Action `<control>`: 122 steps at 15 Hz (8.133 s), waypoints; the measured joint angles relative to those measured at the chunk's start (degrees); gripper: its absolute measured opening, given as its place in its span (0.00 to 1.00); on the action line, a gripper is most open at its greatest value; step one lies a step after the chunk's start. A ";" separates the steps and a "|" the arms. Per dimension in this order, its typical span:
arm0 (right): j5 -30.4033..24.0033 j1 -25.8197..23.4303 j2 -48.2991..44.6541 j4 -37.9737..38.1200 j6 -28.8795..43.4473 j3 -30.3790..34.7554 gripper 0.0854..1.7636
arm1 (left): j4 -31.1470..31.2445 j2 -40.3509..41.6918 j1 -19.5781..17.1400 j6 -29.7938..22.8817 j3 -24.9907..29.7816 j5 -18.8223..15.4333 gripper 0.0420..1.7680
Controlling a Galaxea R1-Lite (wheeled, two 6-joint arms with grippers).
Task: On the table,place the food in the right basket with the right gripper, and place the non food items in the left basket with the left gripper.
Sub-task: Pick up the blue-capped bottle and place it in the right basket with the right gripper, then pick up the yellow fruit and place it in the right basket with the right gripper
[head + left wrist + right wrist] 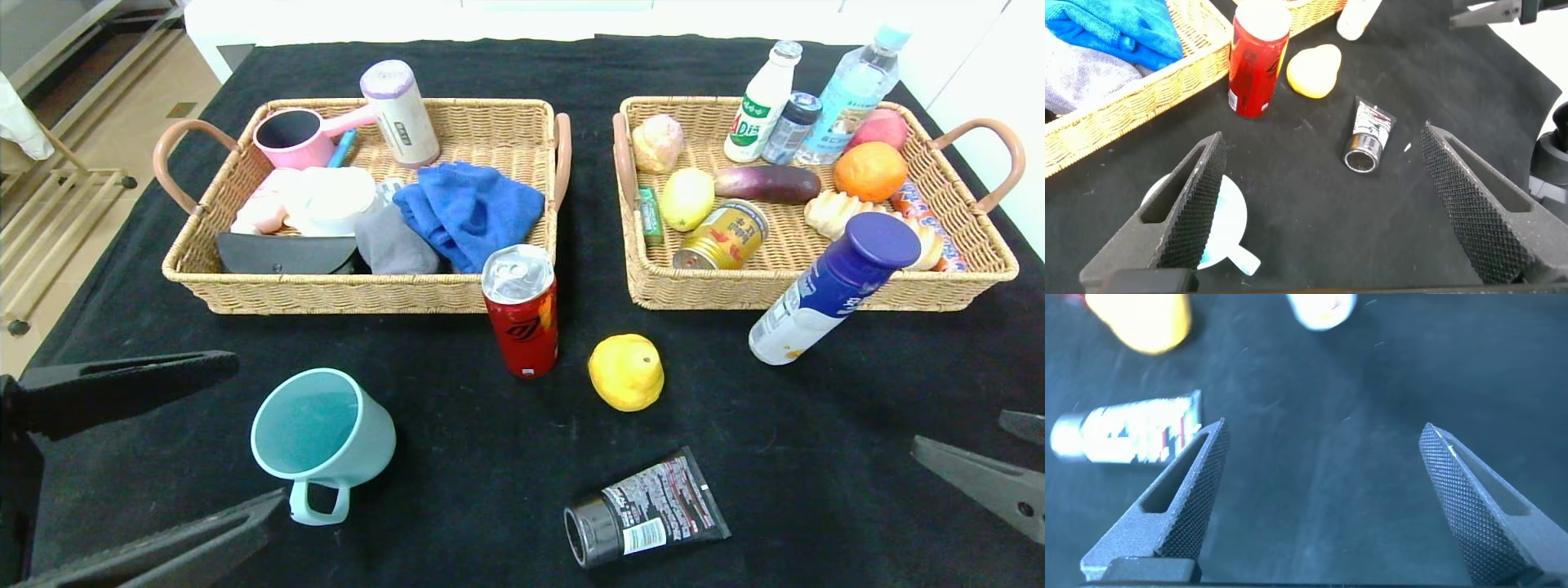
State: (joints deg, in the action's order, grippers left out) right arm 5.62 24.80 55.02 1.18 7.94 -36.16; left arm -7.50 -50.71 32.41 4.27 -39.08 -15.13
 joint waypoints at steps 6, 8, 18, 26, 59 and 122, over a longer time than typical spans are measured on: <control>1.66 2.12 4.85 -8.67 -1.49 0.35 0.96 | 0.12 0.16 -0.06 0.02 -0.20 0.00 0.97; 2.56 2.62 7.98 -13.67 -1.71 0.09 0.96 | 0.11 0.22 -0.06 0.02 -0.20 0.00 0.97; 7.72 2.85 19.50 -25.76 -1.66 -4.05 0.97 | 0.11 0.35 -0.06 0.06 -0.20 0.00 0.97; 9.29 1.19 25.38 -31.11 -1.49 -5.99 0.97 | 0.04 0.94 -0.06 0.02 -0.50 0.06 0.97; 9.95 1.58 21.75 -21.13 -2.35 -10.20 0.45 | 0.17 1.46 -0.06 0.55 -0.55 0.28 0.97; 10.74 -4.55 25.80 -12.01 -0.59 -27.87 0.94 | 0.30 0.91 0.02 1.00 -0.20 0.06 0.97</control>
State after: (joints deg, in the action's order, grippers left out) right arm 16.36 20.25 80.81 -10.83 7.35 -64.02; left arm -7.19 -49.80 32.44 5.27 -39.28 -15.07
